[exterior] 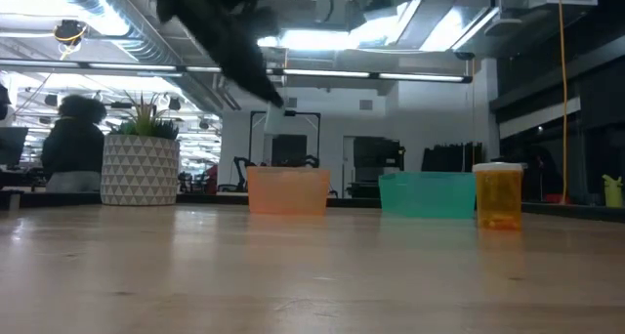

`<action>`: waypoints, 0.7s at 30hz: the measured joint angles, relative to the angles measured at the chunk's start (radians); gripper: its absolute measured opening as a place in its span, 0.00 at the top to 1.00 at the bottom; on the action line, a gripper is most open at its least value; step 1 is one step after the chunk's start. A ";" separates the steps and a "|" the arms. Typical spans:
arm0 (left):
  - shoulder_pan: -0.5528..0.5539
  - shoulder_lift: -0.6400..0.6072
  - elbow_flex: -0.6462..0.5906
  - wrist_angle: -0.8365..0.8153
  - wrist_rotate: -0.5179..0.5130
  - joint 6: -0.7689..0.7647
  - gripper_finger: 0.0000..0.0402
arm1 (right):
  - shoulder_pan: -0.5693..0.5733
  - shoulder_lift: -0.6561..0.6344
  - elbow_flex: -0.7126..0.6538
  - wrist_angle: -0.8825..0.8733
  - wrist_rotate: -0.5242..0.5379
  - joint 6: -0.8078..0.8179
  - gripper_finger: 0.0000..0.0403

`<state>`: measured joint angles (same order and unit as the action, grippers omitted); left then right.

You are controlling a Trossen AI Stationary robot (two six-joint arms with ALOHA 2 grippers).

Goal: Pick and place medicine bottles into bin by pill shape (circle, oval)
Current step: Put the small blue pill bottle into the orange bin

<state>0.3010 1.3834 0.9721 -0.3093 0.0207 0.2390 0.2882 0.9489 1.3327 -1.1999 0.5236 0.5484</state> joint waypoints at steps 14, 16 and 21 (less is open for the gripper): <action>0.158 0.007 -0.313 0.444 0.078 -0.025 0.75 | 0.000 0.000 0.000 -0.001 0.007 0.079 0.28; 0.170 0.007 -0.324 0.456 0.087 -0.024 0.75 | 0.000 0.000 0.000 0.001 0.008 0.079 0.28; 0.179 0.035 -0.332 0.488 0.124 -0.023 0.75 | 0.000 0.000 0.000 0.006 0.009 0.106 0.28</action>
<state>0.4801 1.4185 0.6403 0.1792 0.1450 0.2163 0.2886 0.9489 1.3327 -1.1942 0.5325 0.6542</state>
